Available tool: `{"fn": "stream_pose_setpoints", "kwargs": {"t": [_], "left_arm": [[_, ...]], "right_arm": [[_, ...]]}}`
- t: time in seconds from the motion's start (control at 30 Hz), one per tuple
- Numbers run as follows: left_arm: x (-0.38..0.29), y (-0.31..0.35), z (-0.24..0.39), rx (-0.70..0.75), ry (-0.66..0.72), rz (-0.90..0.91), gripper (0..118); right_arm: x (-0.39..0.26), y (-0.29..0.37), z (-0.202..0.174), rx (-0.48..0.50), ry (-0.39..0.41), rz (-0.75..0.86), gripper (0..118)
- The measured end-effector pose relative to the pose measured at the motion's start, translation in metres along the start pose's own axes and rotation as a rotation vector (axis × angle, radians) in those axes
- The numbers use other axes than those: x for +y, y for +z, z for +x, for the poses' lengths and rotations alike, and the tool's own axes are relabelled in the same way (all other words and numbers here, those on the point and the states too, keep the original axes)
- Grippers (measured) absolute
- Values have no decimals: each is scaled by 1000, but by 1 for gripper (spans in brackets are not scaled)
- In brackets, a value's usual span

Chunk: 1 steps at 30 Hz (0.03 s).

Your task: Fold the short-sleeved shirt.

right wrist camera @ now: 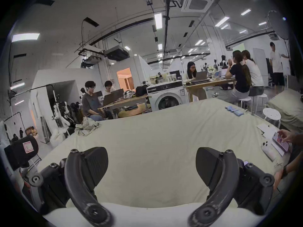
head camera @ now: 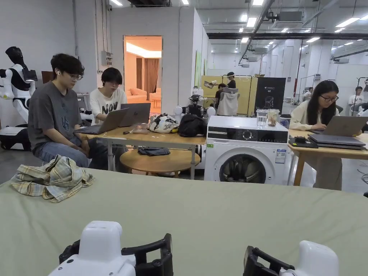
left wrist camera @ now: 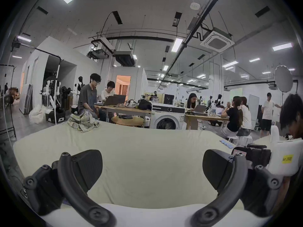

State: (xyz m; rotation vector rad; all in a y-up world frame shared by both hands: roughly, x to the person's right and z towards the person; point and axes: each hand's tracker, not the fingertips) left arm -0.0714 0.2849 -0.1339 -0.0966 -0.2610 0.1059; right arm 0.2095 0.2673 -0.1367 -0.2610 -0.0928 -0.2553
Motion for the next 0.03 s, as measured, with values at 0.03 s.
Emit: {"fn": "stream_pose_setpoints", "kwargs": {"t": [0.03], "left_arm": [[-1, 0, 1, -3, -3, 2, 118]], "right_arm": [[-1, 0, -1, -9, 4, -1, 108]]}}
